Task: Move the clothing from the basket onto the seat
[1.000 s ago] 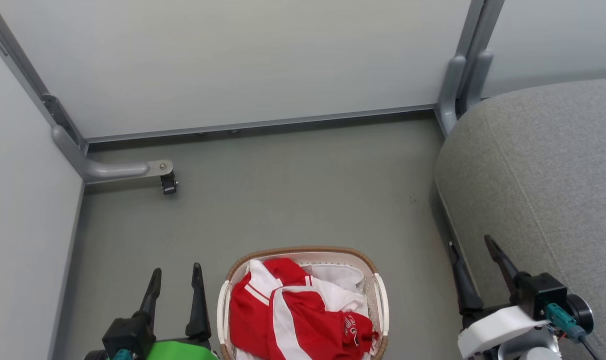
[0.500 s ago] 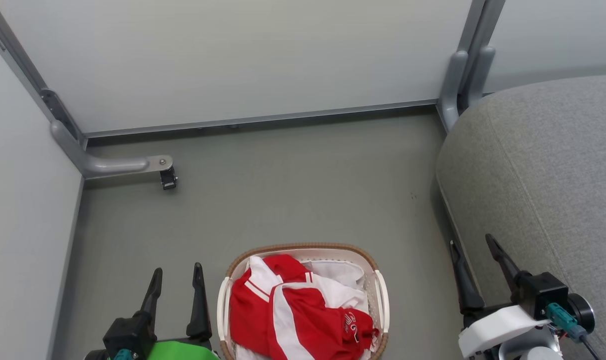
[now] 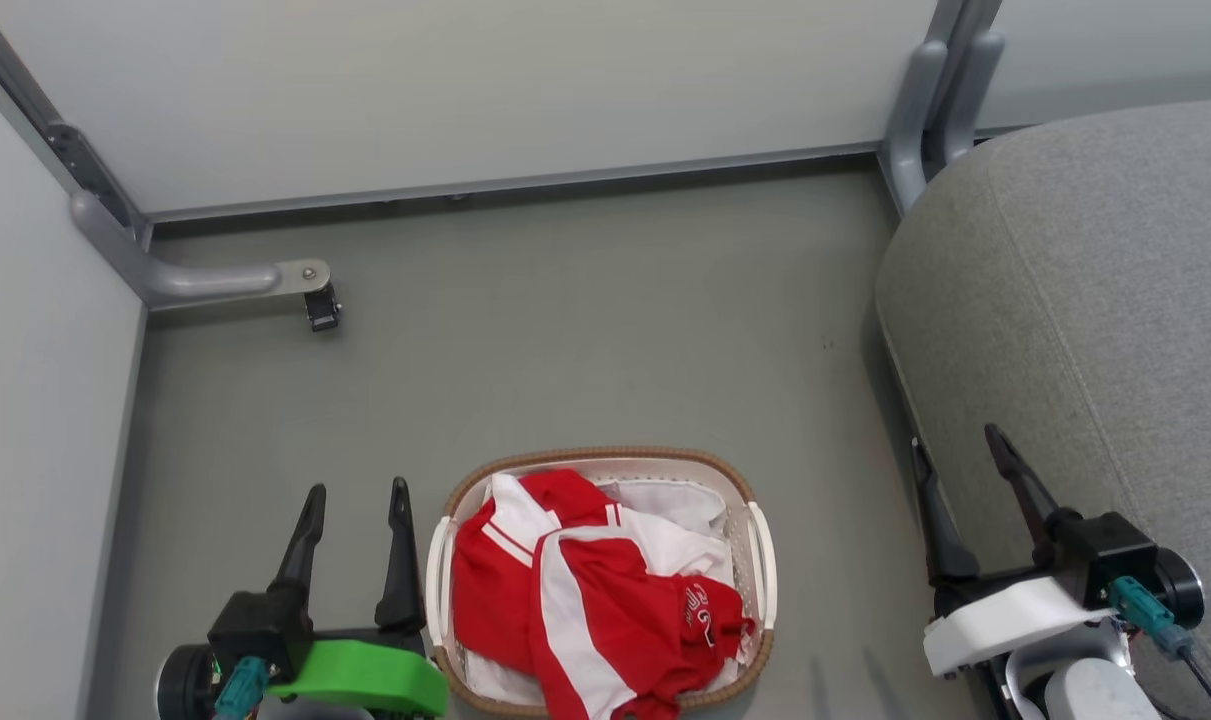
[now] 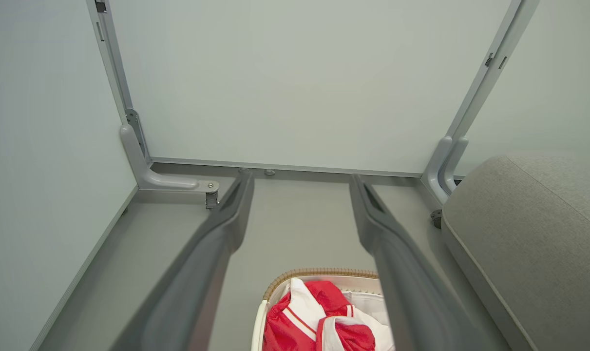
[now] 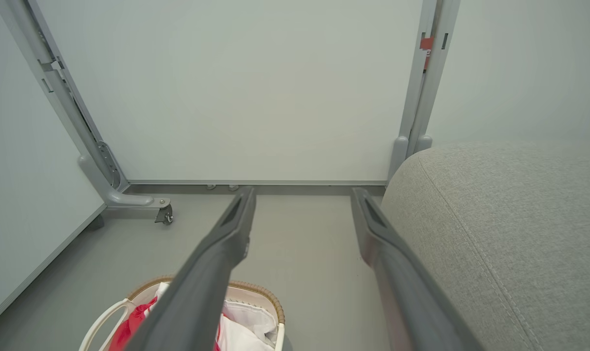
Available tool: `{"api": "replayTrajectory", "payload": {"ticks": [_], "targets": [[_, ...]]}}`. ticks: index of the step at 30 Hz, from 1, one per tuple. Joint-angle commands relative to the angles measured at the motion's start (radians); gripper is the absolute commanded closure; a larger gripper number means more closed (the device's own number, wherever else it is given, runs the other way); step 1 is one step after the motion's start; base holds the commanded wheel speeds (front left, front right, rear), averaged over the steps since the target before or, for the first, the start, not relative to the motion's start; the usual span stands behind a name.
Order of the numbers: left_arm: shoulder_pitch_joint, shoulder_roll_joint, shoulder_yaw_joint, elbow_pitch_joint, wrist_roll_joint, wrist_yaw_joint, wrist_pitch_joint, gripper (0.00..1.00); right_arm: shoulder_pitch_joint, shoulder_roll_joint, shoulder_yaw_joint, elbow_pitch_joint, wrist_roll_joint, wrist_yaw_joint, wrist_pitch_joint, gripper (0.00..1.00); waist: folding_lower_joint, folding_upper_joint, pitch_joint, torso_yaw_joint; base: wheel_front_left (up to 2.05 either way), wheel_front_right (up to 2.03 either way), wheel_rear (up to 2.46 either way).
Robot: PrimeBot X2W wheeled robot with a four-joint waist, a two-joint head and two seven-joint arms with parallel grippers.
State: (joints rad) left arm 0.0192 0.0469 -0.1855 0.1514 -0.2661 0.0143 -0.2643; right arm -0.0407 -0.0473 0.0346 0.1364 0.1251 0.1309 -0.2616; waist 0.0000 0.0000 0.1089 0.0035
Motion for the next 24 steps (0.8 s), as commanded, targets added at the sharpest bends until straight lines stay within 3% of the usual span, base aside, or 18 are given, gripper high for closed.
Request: {"api": "replayTrajectory", "payload": {"ticks": [1, 13, 24], "targets": [[-0.036, 0.006, 0.007, -0.002, 0.015, -0.007, -0.001, 0.00, -0.022, -0.006, -0.006, -0.010, -0.006, 0.000, -0.005, 0.00, 0.0000, 0.0000, 0.063, -0.006, 0.00, 0.00, 0.00], [-0.294, 0.006, 0.012, 0.108, 0.080, -0.053, 0.000, 0.00, -0.164, -0.005, -0.020, -0.080, -0.013, 0.000, -0.005, 0.00, 0.0000, 0.0000, 0.356, -0.059, 0.00, 0.00, 0.00], [-0.515, 0.018, -0.098, 0.478, 0.158, -0.116, 0.018, 0.00, -0.271, -0.005, -0.031, -0.102, 0.026, 0.000, -0.005, 0.00, 0.0000, 0.0000, 0.531, -0.118, 0.00, 0.00, 0.00]]}}
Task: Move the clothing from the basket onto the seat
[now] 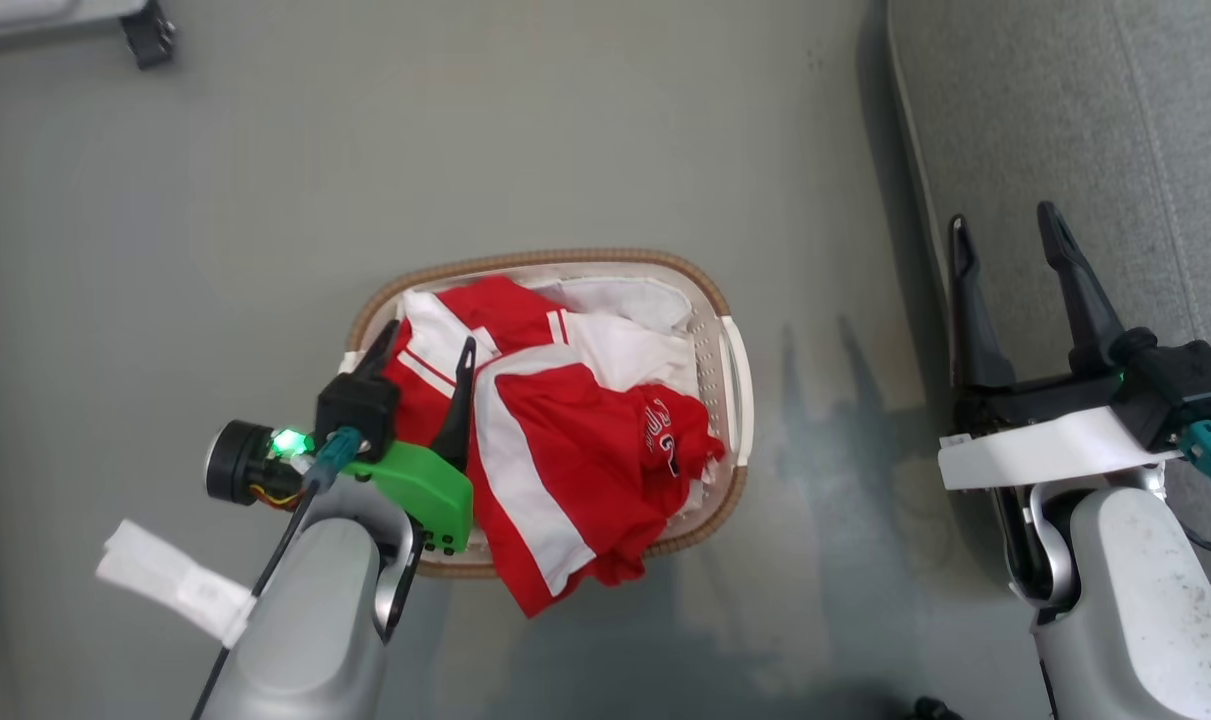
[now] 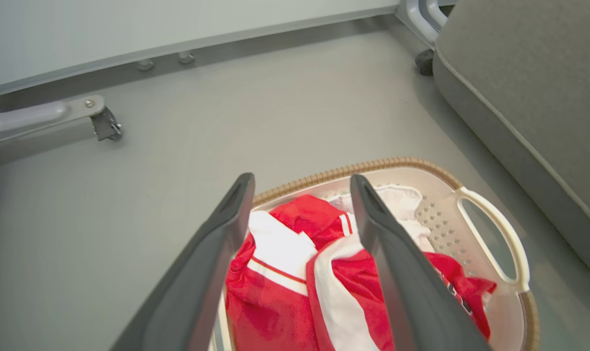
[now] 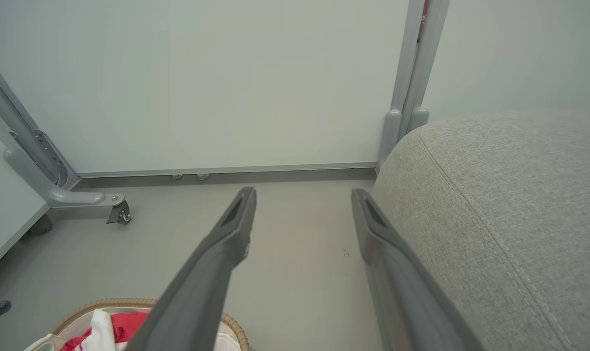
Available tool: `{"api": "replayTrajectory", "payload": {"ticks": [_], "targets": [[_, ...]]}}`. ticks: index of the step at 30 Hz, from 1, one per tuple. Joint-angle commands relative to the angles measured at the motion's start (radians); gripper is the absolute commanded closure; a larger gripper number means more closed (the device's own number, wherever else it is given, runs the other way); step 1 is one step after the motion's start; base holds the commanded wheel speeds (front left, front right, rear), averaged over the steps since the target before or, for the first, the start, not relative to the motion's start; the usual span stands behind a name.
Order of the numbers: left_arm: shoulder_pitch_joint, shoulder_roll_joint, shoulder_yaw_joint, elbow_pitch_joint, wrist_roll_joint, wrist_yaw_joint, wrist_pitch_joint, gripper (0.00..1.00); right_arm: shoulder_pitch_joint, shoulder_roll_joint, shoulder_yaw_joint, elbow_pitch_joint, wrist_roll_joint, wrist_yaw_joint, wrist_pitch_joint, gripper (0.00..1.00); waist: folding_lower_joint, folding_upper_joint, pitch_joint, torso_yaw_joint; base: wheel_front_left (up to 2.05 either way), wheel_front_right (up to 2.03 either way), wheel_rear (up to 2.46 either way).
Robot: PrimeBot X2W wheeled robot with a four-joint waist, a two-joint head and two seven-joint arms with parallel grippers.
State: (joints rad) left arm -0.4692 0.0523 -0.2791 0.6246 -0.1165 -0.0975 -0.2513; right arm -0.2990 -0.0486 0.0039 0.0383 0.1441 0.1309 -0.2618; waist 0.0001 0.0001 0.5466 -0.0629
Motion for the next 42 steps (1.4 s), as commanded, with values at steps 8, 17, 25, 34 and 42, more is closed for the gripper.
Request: {"api": "replayTrajectory", "payload": {"ticks": [8, 17, 25, 34, 42], "targets": [[-0.157, 0.025, -0.090, 0.226, 0.040, -0.024, 0.079, 0.00, -0.047, -0.003, 0.014, -0.012, 0.038, 0.000, -0.005, 0.00, -0.0001, -0.0001, 0.172, -0.088, 0.00, 0.00, 0.00], [-0.264, 0.056, -0.105, 0.369, 0.047, -0.016, 0.129, 0.00, -0.081, -0.003, 0.037, -0.021, 0.066, 0.000, -0.005, 0.00, -0.0001, -0.0001, 0.246, -0.125, 0.00, 0.00, 0.00], [-0.321, 0.060, -0.118, 0.444, 0.042, -0.011, 0.145, 0.00, -0.100, -0.003, 0.049, -0.025, 0.086, 0.000, -0.005, 0.00, -0.0001, -0.0001, 0.278, -0.143, 0.00, 0.00, 0.00], [-0.340, 0.039, -0.149, 0.468, 0.036, -0.015, 0.082, 0.70, -0.100, -0.003, 0.053, -0.016, 0.088, 0.000, -0.005, 0.00, -0.0001, -0.0001, 0.272, -0.142, 0.00, 0.00, 0.00], [-0.306, 0.016, -0.192, 0.428, 0.027, -0.022, 0.009, 1.00, -0.085, -0.003, 0.052, 0.003, 0.076, 0.000, -0.005, 0.00, -0.0001, -0.0001, 0.210, -0.125, 0.00, 0.00, 0.00]]}}
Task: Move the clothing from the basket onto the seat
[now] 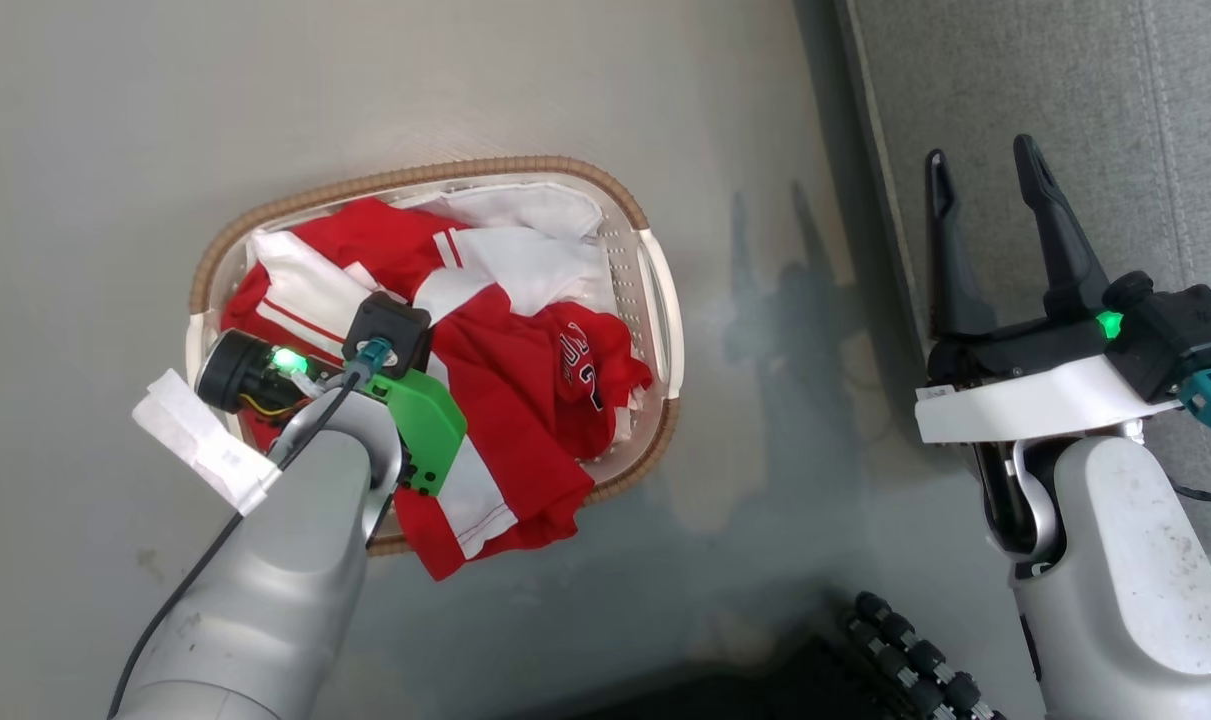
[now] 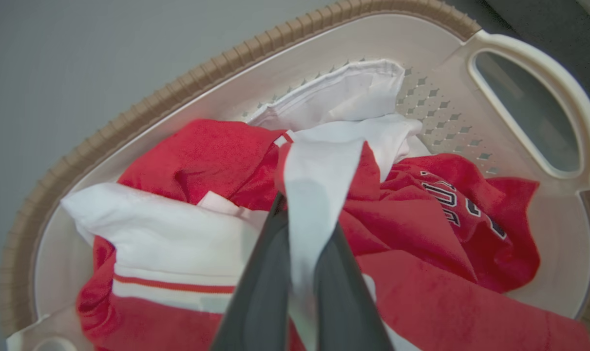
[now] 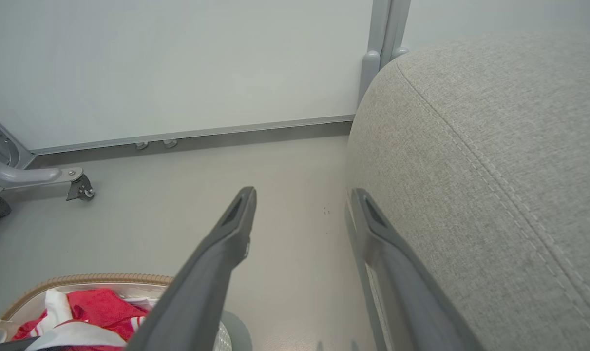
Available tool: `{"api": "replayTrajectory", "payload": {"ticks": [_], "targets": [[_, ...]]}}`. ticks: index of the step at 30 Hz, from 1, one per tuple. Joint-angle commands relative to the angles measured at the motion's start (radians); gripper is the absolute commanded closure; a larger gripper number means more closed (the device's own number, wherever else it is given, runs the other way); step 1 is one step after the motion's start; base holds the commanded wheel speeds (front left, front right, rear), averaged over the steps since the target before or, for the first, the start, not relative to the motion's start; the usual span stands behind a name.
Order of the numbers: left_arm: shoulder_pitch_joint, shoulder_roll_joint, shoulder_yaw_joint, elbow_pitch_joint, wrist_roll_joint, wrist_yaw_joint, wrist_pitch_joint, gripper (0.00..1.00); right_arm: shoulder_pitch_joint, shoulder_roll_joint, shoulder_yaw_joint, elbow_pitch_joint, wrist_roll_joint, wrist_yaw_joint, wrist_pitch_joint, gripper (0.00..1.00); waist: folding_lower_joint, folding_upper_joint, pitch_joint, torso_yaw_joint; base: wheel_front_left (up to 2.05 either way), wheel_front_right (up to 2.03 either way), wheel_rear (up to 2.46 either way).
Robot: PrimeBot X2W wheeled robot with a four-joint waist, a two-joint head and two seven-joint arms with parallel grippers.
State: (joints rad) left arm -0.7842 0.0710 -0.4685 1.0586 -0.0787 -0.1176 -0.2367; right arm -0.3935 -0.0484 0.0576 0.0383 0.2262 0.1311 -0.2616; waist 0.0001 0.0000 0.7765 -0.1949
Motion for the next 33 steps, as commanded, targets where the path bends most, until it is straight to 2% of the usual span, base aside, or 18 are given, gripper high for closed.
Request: {"api": "replayTrajectory", "payload": {"ticks": [1, 8, 16, 24, 33], "targets": [[0.013, -0.004, -0.006, -0.013, -0.011, -0.002, -0.010, 1.00, 0.012, -0.004, -0.003, 0.006, -0.009, 0.000, -0.005, 0.00, -0.0001, 0.0000, -0.031, 0.009, 0.00, 0.00, 0.00], [0.040, -0.008, -0.025, -0.084, -0.044, -0.010, -0.027, 1.00, 0.047, -0.004, -0.016, 0.024, -0.034, -0.001, -0.005, 0.00, -0.0001, 0.0000, -0.139, 0.039, 0.00, 0.00, 0.00], [0.070, 0.020, -0.074, -0.227, -0.083, -0.013, -0.029, 1.00, 0.100, -0.004, -0.021, 0.049, -0.071, -0.001, -0.005, 0.00, -0.0001, 0.0000, -0.287, 0.089, 0.00, 0.00, 0.00], [0.054, 0.087, -0.202, -0.377, -0.141, -0.013, 0.002, 1.00, 0.164, -0.004, -0.019, 0.073, -0.093, -0.001, -0.005, 0.00, -0.0001, 0.0000, -0.440, 0.123, 0.00, 0.00, 0.00], [-0.049, 0.197, -0.290, -0.595, -0.222, -0.013, 0.123, 1.00, 0.230, -0.004, -0.011, 0.089, -0.106, -0.001, -0.005, 0.00, -0.0001, 0.0000, -0.587, 0.130, 0.00, 0.00, 0.00]]}}
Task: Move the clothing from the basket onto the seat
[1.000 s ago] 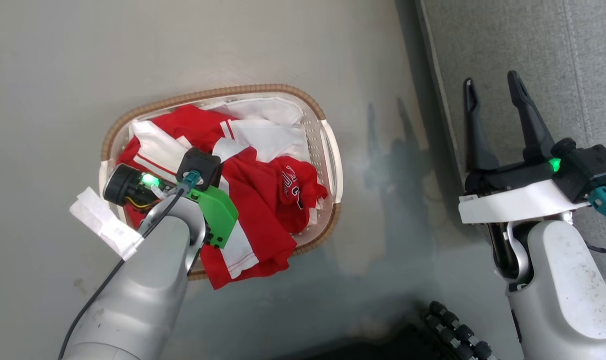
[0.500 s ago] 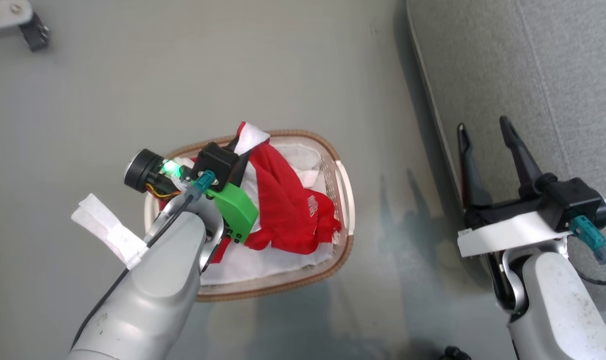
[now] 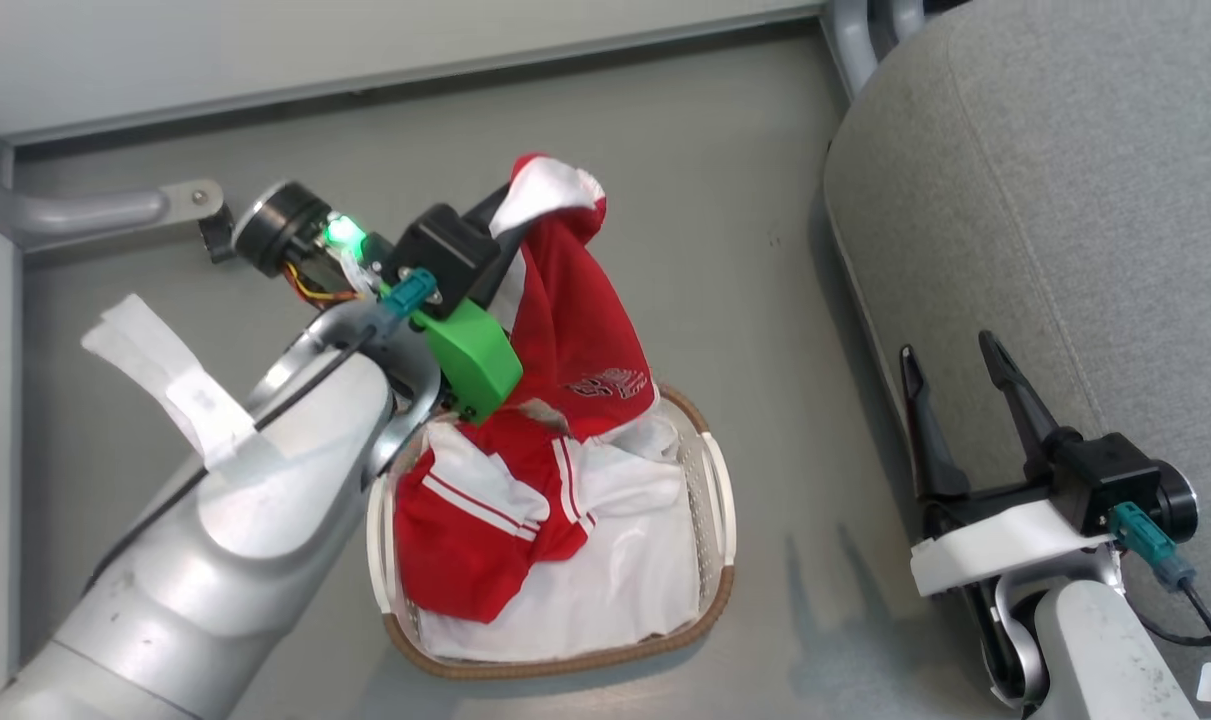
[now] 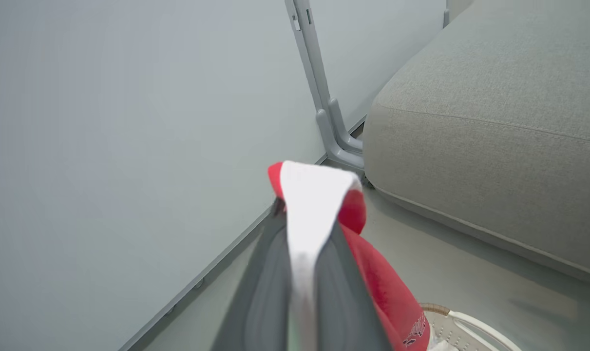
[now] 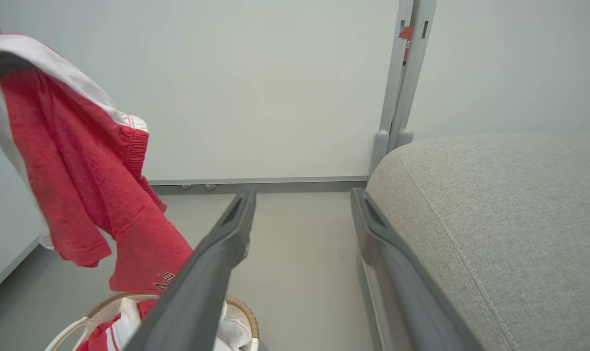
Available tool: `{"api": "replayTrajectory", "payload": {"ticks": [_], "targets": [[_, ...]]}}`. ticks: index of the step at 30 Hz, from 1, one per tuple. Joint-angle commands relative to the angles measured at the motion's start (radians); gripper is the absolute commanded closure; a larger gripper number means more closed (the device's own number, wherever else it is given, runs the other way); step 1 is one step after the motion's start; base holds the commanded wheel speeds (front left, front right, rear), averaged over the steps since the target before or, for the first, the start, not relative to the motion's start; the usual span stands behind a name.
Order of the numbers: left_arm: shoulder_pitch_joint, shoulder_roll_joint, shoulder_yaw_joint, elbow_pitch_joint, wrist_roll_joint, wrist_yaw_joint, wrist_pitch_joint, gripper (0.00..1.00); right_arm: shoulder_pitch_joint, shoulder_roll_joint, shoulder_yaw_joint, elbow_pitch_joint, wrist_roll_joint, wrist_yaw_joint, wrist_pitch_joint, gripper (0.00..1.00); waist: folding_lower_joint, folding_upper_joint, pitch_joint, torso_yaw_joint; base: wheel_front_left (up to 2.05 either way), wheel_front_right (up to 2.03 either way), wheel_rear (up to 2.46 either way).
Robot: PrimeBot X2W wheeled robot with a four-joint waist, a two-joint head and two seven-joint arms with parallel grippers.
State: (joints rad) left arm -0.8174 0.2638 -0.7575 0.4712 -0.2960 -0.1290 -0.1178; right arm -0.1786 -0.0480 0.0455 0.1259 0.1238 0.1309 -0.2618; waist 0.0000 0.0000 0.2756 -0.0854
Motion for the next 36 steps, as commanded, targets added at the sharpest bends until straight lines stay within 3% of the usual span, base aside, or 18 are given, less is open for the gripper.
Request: {"api": "replayTrajectory", "payload": {"ticks": [1, 8, 14, 28, 36], "targets": [[-0.030, 0.015, -0.002, -0.026, -0.014, -0.002, 0.015, 1.00, 0.017, -0.004, 0.005, 0.000, -0.004, 0.000, -0.005, 0.00, 0.0000, 0.0000, -0.094, 0.020, 0.00, 0.00, 0.00], [-0.142, 0.091, 0.003, -0.131, -0.070, -0.002, 0.087, 1.00, 0.030, -0.004, 0.032, 0.001, -0.007, 0.000, -0.005, 0.00, 0.0000, 0.0000, -0.139, 0.002, 0.00, 0.00, 0.00], [-0.191, 0.114, 0.026, -0.164, -0.111, -0.002, 0.112, 1.00, 0.024, -0.004, 0.070, -0.005, -0.018, 0.000, -0.005, 0.00, 0.0000, 0.0000, -0.161, -0.008, 0.00, 0.00, 0.00], [-0.162, 0.090, -0.013, -0.221, -0.127, 0.000, 0.101, 1.00, -0.023, -0.004, 0.121, 0.026, -0.080, 0.000, -0.005, 0.00, 0.0000, 0.0000, -0.205, 0.012, 0.00, 0.00, 0.00], [-0.168, 0.078, -0.045, -0.271, -0.128, 0.000, 0.090, 1.00, -0.130, -0.005, 0.160, 0.148, -0.170, 0.000, -0.005, 0.00, 0.0000, 0.0000, -0.203, 0.021, 0.00, 0.00, 0.00]]}}
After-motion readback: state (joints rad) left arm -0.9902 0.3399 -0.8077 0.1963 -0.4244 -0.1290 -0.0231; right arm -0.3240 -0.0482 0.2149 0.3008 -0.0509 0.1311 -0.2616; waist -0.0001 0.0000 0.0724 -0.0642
